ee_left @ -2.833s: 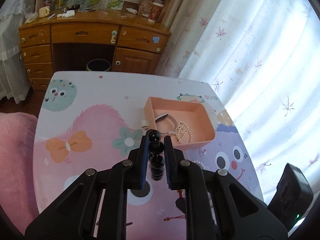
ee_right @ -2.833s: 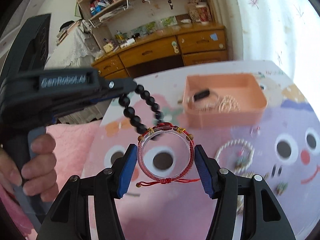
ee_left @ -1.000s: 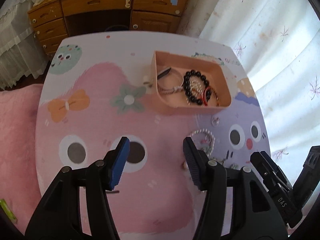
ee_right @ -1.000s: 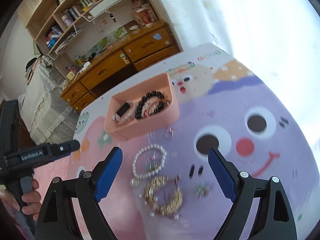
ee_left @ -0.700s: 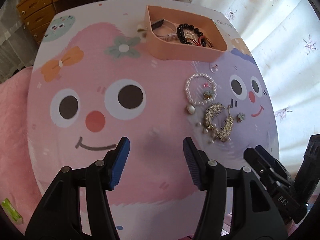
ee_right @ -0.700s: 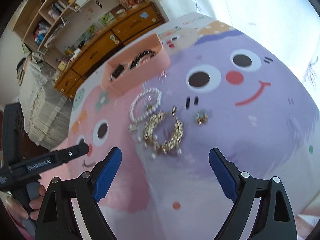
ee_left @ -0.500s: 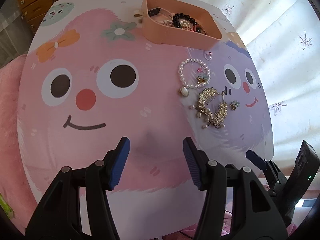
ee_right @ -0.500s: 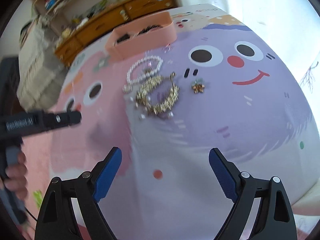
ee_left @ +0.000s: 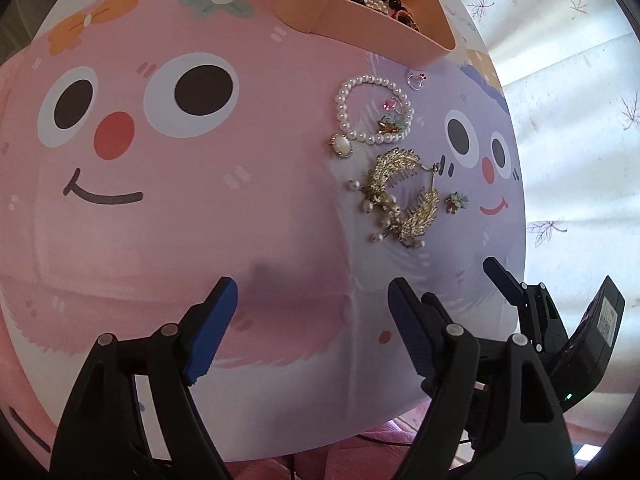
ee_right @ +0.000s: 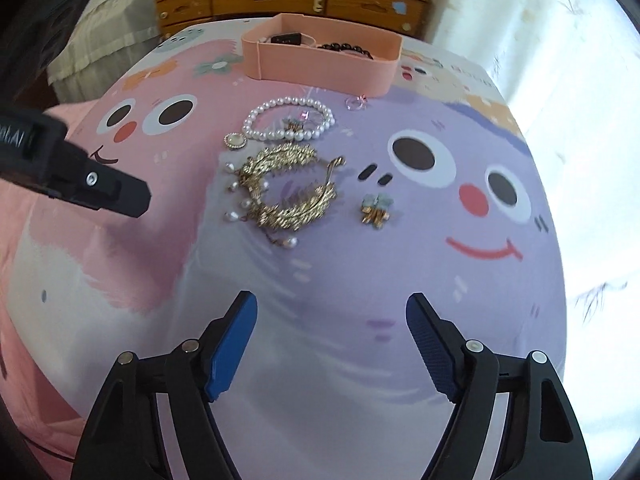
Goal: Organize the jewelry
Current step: 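Move the left tool to the gold hair comb while the right tool reaches the green flower brooch, then grasp the gold hair comb with the left tool while the right tool lifts the green flower brooch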
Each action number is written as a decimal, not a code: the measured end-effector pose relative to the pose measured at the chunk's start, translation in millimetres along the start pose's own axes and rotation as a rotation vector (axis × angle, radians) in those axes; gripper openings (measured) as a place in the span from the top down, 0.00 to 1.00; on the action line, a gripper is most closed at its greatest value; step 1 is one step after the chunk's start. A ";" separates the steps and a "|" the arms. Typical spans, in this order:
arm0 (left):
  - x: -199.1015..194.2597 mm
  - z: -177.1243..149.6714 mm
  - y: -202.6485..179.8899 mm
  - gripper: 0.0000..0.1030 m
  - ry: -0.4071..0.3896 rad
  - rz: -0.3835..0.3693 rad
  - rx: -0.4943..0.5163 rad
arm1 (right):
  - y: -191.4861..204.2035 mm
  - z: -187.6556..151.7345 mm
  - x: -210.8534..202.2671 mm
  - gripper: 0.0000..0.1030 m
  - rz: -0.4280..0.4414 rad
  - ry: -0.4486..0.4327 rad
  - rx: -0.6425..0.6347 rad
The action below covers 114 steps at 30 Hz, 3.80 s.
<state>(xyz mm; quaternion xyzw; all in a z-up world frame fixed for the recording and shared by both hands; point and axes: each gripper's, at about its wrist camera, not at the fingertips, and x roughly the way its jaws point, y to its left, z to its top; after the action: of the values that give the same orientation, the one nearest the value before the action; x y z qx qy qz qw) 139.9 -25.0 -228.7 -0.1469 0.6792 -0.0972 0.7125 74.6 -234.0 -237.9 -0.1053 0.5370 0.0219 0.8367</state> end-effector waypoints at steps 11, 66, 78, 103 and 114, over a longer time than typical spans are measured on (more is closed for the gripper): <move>38.4 37.6 -53.2 0.25 0.031 0.012 -0.274 | -14.1 8.1 15.5 0.32 0.040 -0.167 -0.429; 29.9 40.2 -88.5 0.28 0.112 0.192 -0.349 | -108.5 43.0 46.0 0.82 0.369 -0.131 0.024; -69.4 58.1 -67.9 0.28 0.016 0.122 -0.228 | -103.3 113.6 12.8 0.82 0.390 -0.165 0.172; -61.8 151.1 -44.4 0.73 -0.099 0.099 -0.043 | -107.8 230.8 23.8 0.60 0.321 -0.270 0.268; -44.4 145.5 -43.0 0.40 -0.116 0.081 0.105 | -102.4 180.8 22.0 0.51 0.280 -0.269 0.124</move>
<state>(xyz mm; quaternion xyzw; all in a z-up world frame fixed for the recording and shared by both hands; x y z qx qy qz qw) 284.8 -39.1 -167.4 -0.0872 0.6362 -0.0951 0.7607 260.9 -299.5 -169.6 0.0260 0.4300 0.1188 0.8946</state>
